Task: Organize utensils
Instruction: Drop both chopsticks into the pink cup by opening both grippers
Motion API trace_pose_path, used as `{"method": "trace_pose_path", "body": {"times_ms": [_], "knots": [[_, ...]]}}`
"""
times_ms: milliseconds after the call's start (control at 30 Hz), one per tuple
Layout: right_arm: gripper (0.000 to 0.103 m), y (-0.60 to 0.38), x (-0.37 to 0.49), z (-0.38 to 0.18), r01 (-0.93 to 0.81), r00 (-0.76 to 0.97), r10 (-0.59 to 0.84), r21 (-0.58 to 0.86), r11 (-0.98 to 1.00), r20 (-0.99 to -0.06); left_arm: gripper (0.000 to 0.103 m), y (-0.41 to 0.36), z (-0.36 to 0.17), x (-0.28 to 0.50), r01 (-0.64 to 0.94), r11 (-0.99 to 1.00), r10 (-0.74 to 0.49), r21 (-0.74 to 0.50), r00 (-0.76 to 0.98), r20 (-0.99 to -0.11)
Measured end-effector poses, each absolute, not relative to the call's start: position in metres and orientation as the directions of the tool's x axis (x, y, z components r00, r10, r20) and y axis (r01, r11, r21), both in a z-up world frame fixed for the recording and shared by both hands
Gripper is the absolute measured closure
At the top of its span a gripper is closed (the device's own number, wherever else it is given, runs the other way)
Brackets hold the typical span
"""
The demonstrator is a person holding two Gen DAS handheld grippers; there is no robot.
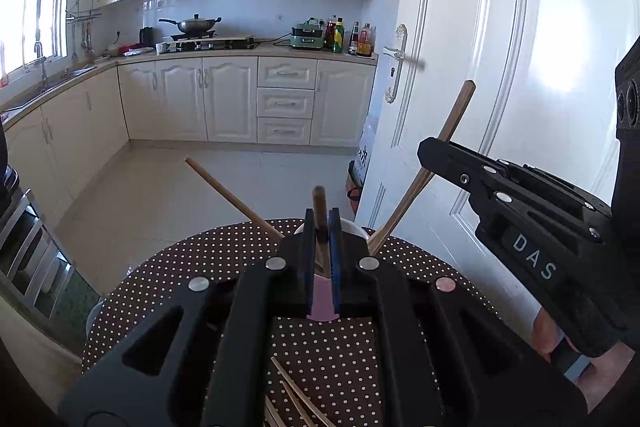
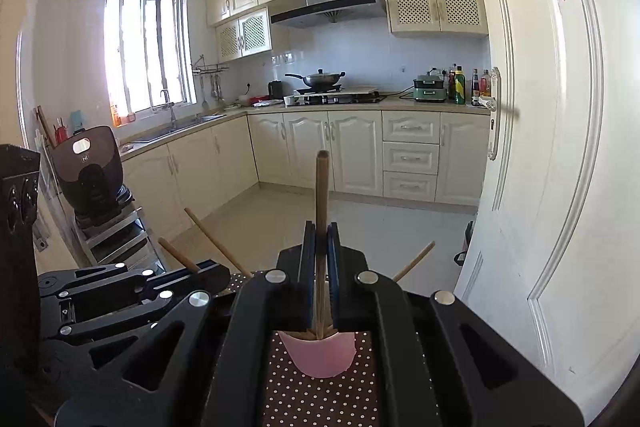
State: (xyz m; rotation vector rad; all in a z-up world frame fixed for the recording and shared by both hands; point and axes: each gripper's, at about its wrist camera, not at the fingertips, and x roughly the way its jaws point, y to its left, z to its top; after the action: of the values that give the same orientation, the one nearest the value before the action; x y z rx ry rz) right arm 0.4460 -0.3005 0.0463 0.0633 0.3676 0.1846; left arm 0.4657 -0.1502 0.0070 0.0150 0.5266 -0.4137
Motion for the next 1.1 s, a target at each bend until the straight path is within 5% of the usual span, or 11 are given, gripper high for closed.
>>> {"method": "trace_pose_path", "body": {"times_ms": [200,267,333,767,900,1100], "knots": [[0.099,-0.301,0.452,0.039,-0.155,0.905,0.187,0.112,0.981,-0.383,0.089,-0.147,0.006,0.465,0.380,0.920,-0.375,-0.097,0.782,-0.498],[0.099,-0.301,0.453,0.036,-0.153,0.902,0.183,0.109,0.982,-0.390,0.062,-0.147,0.007,0.464,0.369,0.925,-0.364,-0.091,0.790,-0.493],[0.099,-0.302,0.453,0.035,-0.149,0.902,0.182,0.114,0.982,-0.391,0.049,-0.145,0.009,0.460,0.355,0.931,-0.350,-0.080,0.810,-0.471],[0.097,-0.304,0.444,0.031,-0.150,0.893,0.199,0.151,0.977,-0.403,0.040,-0.132,0.014,0.452,0.326,0.942,-0.323,-0.081,0.817,-0.478],[0.084,-0.307,0.436,0.036,-0.145,0.894,0.202,0.166,0.975,-0.401,0.037,-0.128,0.017,0.444,0.316,0.946,-0.311,-0.072,0.821,-0.479],[0.078,-0.308,0.418,0.044,-0.142,0.893,0.193,0.153,0.978,-0.406,0.034,-0.117,0.020,0.427,0.316,0.946,-0.309,-0.074,0.807,-0.503]]}}
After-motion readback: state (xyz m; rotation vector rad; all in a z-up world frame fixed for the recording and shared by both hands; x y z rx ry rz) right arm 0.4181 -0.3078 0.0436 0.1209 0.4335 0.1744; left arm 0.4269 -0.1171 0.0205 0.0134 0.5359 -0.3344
